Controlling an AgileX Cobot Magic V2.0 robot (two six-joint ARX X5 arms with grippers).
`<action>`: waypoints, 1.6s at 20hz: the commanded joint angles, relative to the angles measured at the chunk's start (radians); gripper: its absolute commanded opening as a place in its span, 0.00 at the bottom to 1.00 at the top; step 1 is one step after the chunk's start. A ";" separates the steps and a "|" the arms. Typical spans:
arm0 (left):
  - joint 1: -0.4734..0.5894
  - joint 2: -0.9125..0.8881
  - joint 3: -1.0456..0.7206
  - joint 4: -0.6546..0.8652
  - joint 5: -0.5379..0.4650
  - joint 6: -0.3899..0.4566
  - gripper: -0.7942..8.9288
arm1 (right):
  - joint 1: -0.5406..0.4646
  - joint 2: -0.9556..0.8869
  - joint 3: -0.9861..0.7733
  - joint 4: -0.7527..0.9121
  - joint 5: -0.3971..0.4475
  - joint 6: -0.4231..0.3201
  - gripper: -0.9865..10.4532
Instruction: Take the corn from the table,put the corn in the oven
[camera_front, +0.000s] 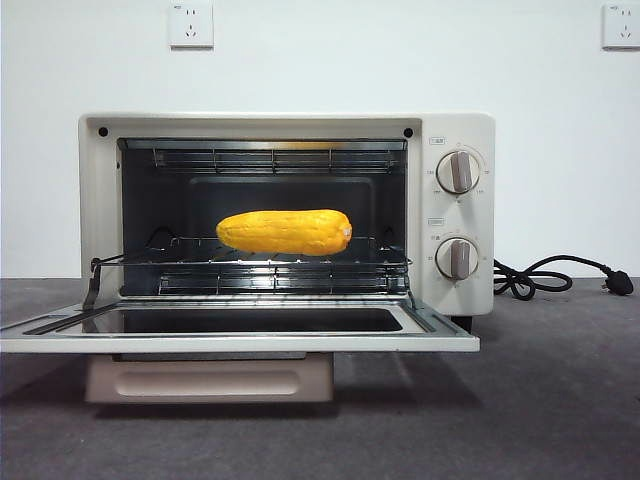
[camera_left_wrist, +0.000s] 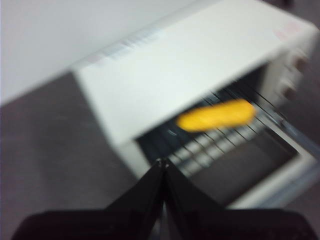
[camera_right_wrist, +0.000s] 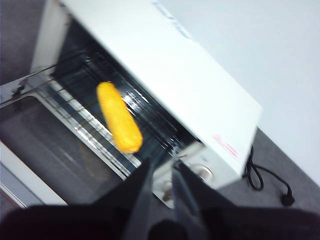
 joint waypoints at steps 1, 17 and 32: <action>0.000 0.068 0.002 -0.030 0.120 0.043 0.07 | 0.002 -0.055 -0.001 -0.050 -0.013 0.089 0.10; 0.459 0.249 -0.127 0.066 0.984 0.112 0.07 | -0.001 -0.319 -0.001 -0.117 -0.326 0.102 0.08; 0.884 0.252 -0.610 0.407 1.128 -0.081 0.07 | -0.060 -0.341 -0.001 -0.021 -0.523 0.030 0.08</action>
